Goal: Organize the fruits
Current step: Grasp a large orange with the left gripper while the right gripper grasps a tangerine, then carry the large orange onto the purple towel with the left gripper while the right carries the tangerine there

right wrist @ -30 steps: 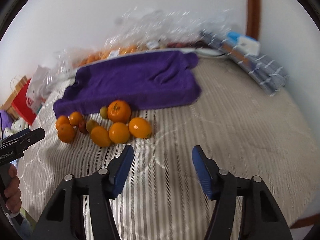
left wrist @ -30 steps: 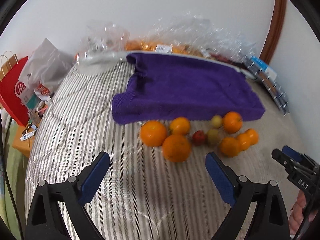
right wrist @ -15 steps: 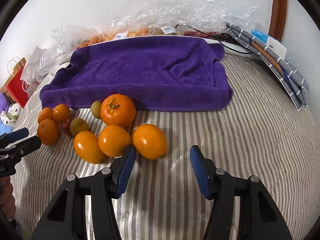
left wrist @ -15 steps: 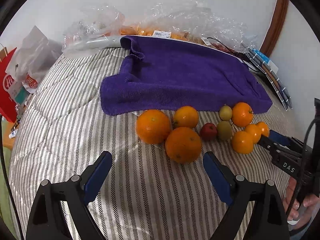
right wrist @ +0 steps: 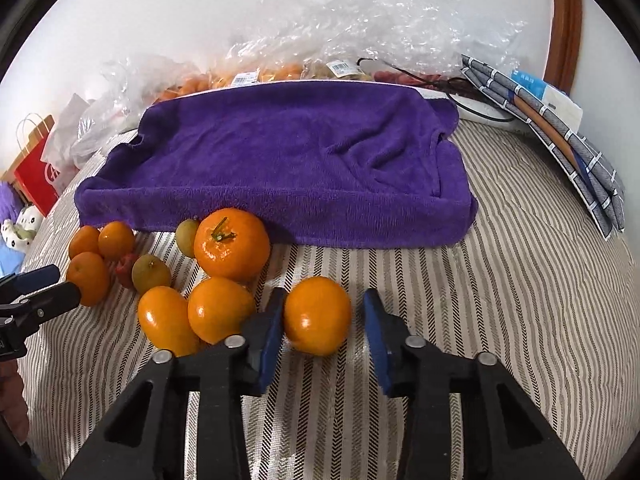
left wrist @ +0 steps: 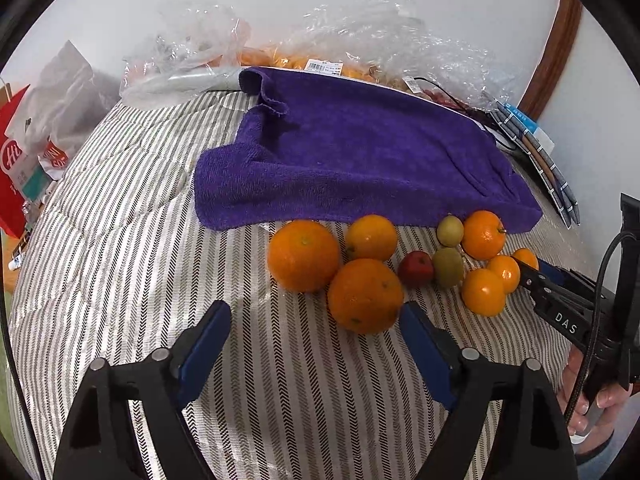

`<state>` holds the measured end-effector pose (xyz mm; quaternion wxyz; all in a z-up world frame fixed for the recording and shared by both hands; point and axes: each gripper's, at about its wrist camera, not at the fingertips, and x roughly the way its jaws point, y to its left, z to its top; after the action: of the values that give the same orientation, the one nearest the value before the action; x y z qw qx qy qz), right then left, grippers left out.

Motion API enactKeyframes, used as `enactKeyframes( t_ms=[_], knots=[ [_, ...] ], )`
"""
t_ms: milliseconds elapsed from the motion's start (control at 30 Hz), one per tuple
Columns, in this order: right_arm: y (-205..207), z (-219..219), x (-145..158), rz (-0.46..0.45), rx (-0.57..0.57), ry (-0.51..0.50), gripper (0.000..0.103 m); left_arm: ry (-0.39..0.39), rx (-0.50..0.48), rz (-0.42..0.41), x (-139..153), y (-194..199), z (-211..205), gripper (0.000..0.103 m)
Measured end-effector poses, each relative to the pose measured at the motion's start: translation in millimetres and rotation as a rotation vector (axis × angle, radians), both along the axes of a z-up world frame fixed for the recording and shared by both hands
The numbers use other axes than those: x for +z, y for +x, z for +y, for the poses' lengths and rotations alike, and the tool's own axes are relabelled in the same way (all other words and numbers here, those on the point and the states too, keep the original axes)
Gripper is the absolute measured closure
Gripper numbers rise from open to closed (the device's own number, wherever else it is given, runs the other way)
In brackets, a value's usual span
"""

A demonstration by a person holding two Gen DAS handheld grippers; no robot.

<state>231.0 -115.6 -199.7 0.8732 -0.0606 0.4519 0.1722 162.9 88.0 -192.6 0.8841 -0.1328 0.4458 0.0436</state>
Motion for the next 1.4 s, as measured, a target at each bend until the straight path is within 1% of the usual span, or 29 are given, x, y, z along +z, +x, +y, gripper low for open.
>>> enactKeyframes(
  t_ms=[33, 67, 233, 400, 567, 767, 800, 833, 867, 967, 1100, 1267, 1400],
  knots=[
    [0, 0, 0, -0.001, 0.002, 0.002, 0.071, -0.003, -0.003, 0.0, 0, 0, 0, 0.024],
    [0, 0, 0, -0.002, 0.004, 0.005, 0.071, -0.004, -0.005, 0.0, 0, 0, -1, 0.026],
    [-2, -4, 1, 0.003, 0.003, 0.023, 0.071, -0.026, -0.025, -0.006, 3, -2, -5, 0.043],
    [-6, -13, 3, 0.0, -0.008, 0.033, 0.071, -0.036, -0.019, -0.002, 4, 0, -8, 0.043],
    [-9, -26, 1, 0.014, -0.022, 0.035, 0.071, -0.06, -0.008, 0.018, -2, 11, -12, 0.043],
    [-17, -43, 2, 0.02, -0.031, 0.041, 0.071, -0.031, 0.03, -0.014, -4, 16, -18, 0.043],
    [-18, -45, 2, 0.02, -0.032, 0.044, 0.071, -0.031, 0.025, -0.021, -4, 16, -19, 0.049],
    [-19, -47, 2, 0.021, -0.033, 0.048, 0.071, -0.03, 0.015, -0.022, -4, 16, -20, 0.06],
    [-20, -48, 2, 0.023, -0.034, 0.053, 0.071, -0.021, 0.008, -0.02, -4, 16, -20, 0.063],
    [-22, -51, 3, 0.031, -0.038, 0.068, 0.071, -0.032, -0.02, -0.015, -3, 16, -21, 0.063],
    [-24, -48, 3, 0.035, -0.033, 0.05, 0.071, -0.055, -0.019, -0.012, -1, 11, -17, 0.063],
    [-30, -46, 3, 0.026, -0.026, 0.027, 0.071, -0.042, -0.019, -0.007, 3, 3, -16, 0.063],
    [-34, -48, 5, 0.026, -0.031, 0.019, 0.071, -0.053, -0.015, -0.009, 8, -3, -15, 0.063]
  ],
)
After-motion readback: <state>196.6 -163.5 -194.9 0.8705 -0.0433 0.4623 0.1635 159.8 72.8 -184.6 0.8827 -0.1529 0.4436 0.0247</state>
